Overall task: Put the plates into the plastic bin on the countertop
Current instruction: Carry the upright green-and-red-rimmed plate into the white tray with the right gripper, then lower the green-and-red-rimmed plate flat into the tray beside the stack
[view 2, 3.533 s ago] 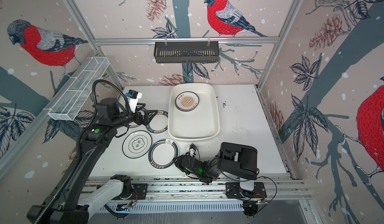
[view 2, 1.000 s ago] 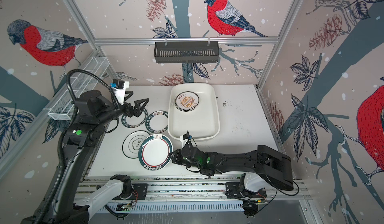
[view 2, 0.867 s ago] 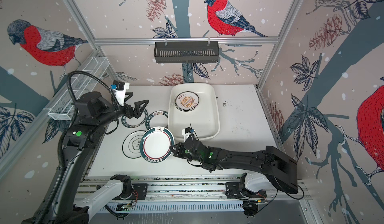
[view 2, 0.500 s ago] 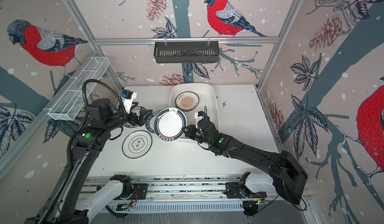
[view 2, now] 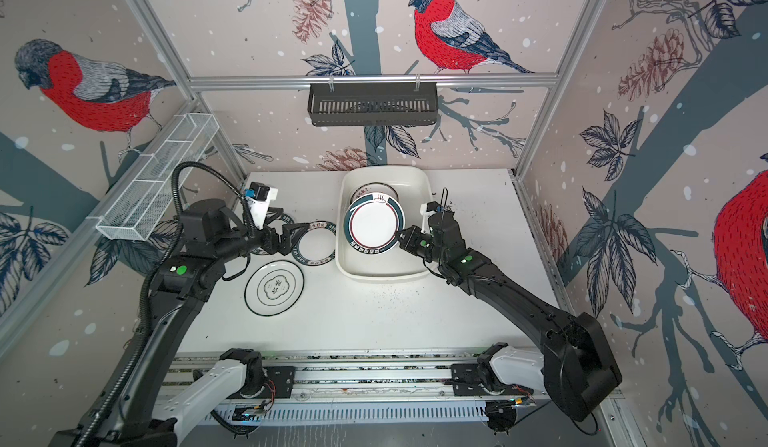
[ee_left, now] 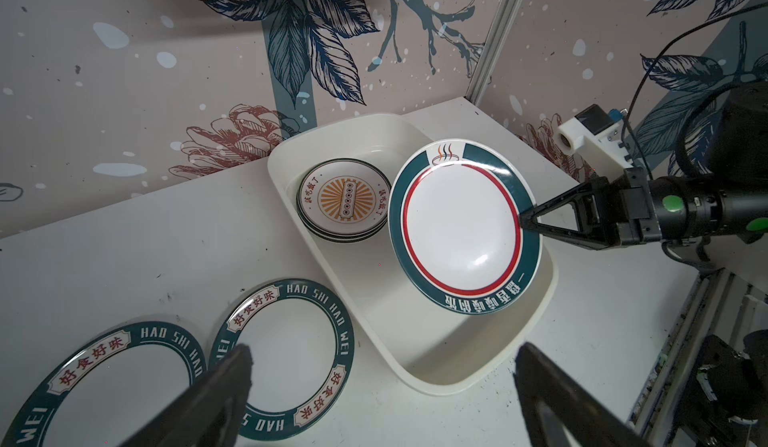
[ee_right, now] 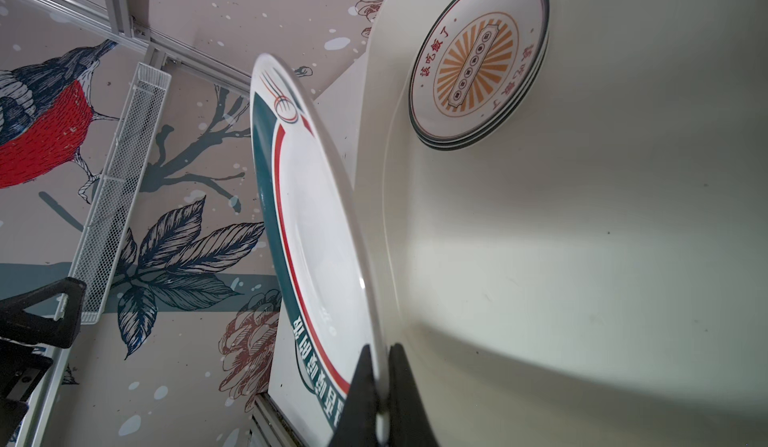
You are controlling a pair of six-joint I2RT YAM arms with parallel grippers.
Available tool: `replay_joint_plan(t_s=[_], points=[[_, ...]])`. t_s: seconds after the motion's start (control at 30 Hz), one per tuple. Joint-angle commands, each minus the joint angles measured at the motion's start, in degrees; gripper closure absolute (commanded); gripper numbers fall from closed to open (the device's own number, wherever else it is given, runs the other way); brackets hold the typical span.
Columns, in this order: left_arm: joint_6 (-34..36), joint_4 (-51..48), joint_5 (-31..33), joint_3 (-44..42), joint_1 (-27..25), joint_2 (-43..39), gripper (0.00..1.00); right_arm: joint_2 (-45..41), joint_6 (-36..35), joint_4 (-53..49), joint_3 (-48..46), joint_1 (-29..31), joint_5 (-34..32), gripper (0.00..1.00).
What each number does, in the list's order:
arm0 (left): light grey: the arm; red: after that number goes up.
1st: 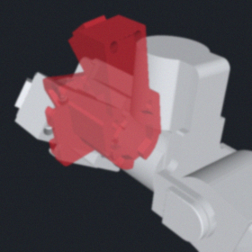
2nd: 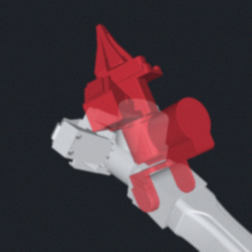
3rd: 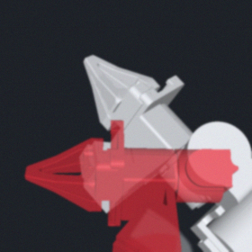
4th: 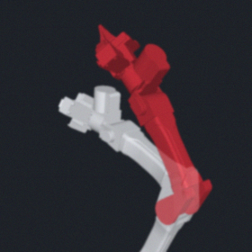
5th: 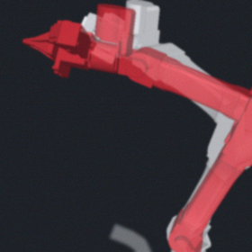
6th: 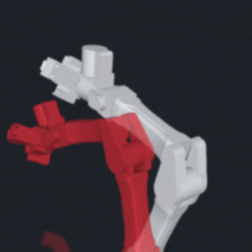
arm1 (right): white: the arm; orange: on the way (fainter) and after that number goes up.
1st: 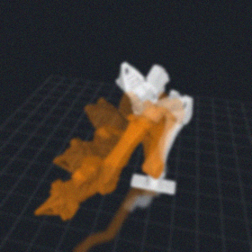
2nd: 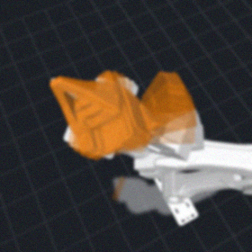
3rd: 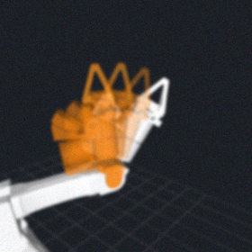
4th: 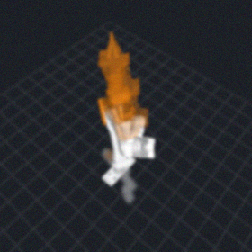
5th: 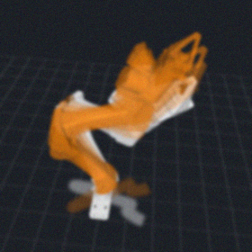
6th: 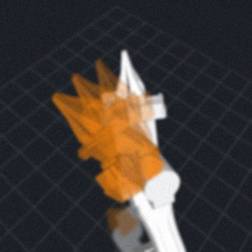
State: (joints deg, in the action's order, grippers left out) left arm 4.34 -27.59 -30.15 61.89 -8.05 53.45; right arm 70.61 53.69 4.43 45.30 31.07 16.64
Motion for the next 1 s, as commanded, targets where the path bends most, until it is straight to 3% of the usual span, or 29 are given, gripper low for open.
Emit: replay_joint_plan(t_s=[0.0, 0.43, 0.97], points=[[-1.33, 1.93, -1.25, -0.21, 0.06, 0.12, 0.02, 0.32, -3.29, 0.95, 0.01, -2.01, 2.93, 0.98], [-3.37, 2.37, -3.51, 1.14, 3.73, 1.74, 0.03, 6.03, -9.12, -0.15, 1.85, -8.65, 9.20, 0.98], [-2.41, 3.43, -2.47, -2.81, 4.63, -0.54, 0.03, 19.63, -18.21, -9.03, 10.72, -9.85, 13.73, 0.97]])
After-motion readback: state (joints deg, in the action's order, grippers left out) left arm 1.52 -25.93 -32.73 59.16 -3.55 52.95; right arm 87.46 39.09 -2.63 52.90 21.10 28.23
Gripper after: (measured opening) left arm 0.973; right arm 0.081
